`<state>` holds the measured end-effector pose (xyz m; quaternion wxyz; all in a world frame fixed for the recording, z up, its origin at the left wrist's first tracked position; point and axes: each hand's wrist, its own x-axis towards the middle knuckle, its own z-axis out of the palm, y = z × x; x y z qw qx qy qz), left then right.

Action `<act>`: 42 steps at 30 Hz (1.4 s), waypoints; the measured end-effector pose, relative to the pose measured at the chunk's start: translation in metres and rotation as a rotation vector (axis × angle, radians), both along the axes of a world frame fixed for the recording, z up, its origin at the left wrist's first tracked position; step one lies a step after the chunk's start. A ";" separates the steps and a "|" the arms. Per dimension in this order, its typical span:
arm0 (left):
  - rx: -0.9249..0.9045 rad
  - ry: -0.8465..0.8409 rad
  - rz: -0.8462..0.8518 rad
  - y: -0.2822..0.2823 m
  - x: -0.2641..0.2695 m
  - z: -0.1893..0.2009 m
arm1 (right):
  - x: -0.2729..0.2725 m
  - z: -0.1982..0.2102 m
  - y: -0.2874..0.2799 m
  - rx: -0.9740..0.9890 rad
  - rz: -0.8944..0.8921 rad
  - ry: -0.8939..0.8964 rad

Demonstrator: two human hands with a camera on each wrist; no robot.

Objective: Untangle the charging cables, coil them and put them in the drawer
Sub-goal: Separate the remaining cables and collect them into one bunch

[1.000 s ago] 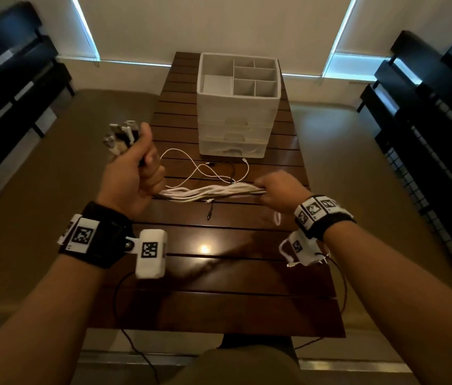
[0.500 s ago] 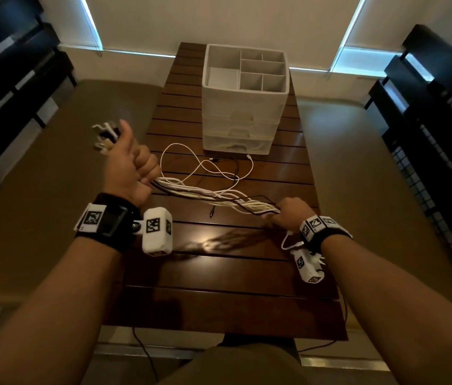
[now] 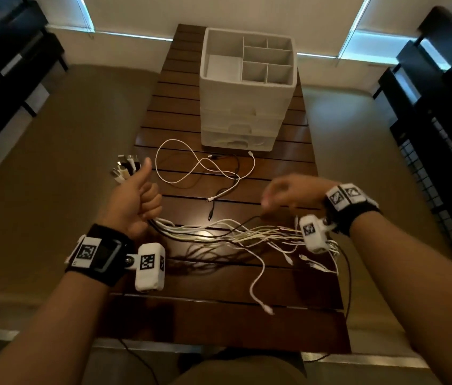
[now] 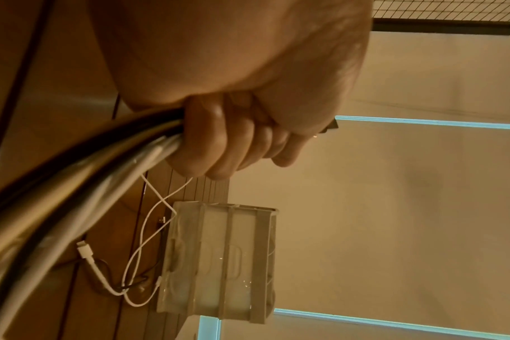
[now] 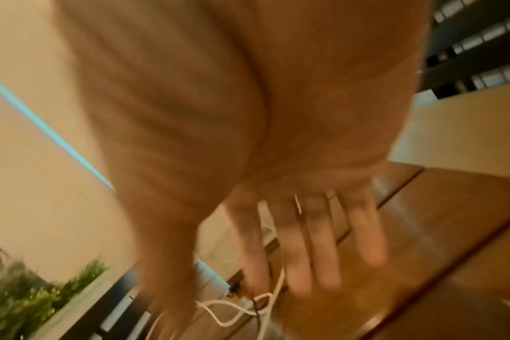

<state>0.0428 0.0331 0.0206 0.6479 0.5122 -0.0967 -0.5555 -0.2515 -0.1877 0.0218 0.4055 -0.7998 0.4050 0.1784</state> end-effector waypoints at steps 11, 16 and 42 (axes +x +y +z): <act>0.094 -0.103 -0.016 -0.004 -0.024 -0.013 | 0.129 -0.082 -0.025 -0.279 -0.339 -0.046; 0.075 -0.123 -0.002 -0.017 -0.035 -0.008 | 0.138 -0.091 -0.028 -0.358 -0.568 -0.194; -0.145 -0.358 -0.113 -0.055 -0.070 0.053 | 0.043 0.008 0.121 -0.537 -0.016 -0.593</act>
